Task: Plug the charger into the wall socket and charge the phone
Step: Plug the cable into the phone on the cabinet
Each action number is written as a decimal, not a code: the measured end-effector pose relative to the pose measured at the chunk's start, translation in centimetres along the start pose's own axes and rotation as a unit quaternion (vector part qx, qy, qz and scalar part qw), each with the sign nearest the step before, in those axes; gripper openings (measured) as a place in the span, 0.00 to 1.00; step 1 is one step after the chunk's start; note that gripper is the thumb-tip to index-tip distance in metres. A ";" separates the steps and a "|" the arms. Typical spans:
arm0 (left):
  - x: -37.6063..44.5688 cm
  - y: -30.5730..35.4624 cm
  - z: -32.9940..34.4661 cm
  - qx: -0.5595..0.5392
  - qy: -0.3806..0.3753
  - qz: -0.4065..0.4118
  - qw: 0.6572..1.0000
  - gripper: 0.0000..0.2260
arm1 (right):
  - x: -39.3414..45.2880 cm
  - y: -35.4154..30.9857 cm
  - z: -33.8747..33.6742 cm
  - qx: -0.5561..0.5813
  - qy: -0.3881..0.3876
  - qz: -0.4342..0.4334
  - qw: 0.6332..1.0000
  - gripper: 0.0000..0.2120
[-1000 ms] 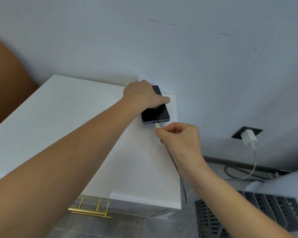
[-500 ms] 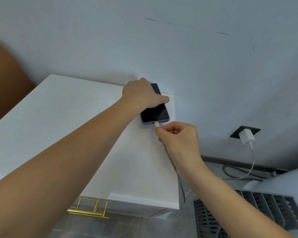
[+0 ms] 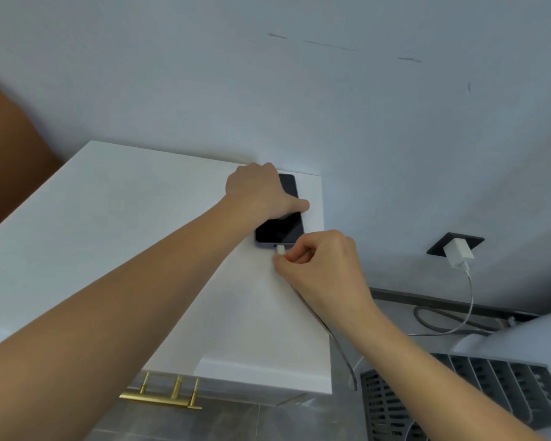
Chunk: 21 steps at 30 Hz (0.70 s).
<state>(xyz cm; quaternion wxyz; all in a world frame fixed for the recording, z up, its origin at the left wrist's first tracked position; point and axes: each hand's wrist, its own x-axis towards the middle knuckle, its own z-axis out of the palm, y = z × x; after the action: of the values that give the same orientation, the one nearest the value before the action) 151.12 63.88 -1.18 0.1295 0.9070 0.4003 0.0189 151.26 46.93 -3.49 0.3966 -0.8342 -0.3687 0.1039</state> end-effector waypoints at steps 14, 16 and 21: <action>-4.4 -6.3 0.2 -0.091 0.099 0.064 0.989 0.26 | 1.4 1.3 -1.4 0.010 0.001 0.004 1.000 0.15; -5.8 -7.6 0.3 -0.087 0.123 0.067 0.986 0.22 | 1.8 1.7 -1.8 0.015 -0.005 0.019 1.000 0.14; -8.3 -10.8 0.8 -0.093 0.152 0.091 0.980 0.12 | 2.3 2.5 -3.4 0.042 -0.063 0.030 0.997 0.08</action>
<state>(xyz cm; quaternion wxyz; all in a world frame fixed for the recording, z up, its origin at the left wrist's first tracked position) 137.77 64.62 -4.10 0.1487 0.9103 0.3273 0.2052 155.84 45.49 -2.80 0.4042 -0.8193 -0.3632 0.1830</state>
